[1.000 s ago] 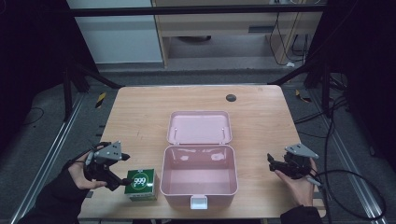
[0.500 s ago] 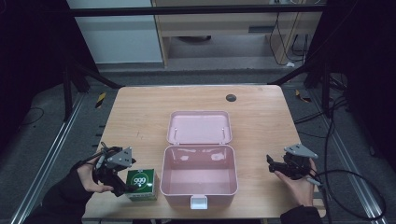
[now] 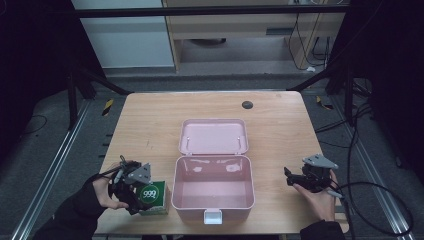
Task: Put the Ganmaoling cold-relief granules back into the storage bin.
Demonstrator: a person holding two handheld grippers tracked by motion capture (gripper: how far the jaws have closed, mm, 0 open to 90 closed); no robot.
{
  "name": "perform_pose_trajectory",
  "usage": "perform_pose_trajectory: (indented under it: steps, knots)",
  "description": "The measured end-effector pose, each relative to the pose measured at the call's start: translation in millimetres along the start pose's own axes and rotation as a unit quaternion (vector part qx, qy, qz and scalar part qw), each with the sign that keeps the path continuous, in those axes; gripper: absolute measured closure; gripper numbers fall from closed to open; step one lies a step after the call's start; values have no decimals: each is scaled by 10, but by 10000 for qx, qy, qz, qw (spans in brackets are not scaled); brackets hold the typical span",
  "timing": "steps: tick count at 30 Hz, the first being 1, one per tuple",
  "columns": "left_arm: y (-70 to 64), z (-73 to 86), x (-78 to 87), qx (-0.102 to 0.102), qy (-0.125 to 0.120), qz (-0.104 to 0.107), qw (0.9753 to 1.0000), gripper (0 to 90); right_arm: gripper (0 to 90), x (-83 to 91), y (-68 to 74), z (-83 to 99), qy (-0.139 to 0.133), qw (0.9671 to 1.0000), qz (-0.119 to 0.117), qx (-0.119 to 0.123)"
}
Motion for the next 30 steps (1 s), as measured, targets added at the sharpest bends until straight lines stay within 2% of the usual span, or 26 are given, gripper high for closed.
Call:
perform_pose_trajectory:
  steps: [11,21,24,30]
  knots:
    - [14,111,-179,130,51,9,9999,46,65,-20,11,11,51,10000,-22,24]
    - [81,208,-260,198,116,39,9997,65,64,-35,18,20,88,9999,-43,81]
    - [107,247,-295,284,139,44,9995,76,64,-40,30,23,112,9999,-64,69]
    - [116,261,-312,261,166,85,9995,83,64,-51,35,28,142,9998,-64,93]
Point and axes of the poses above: each handheld gripper's, and its own axes: x roughly backward along the jaws, z roughly out of its underside, y roughly to its left, the point moved 5 cm from there along -x, roughly forward along the jaws
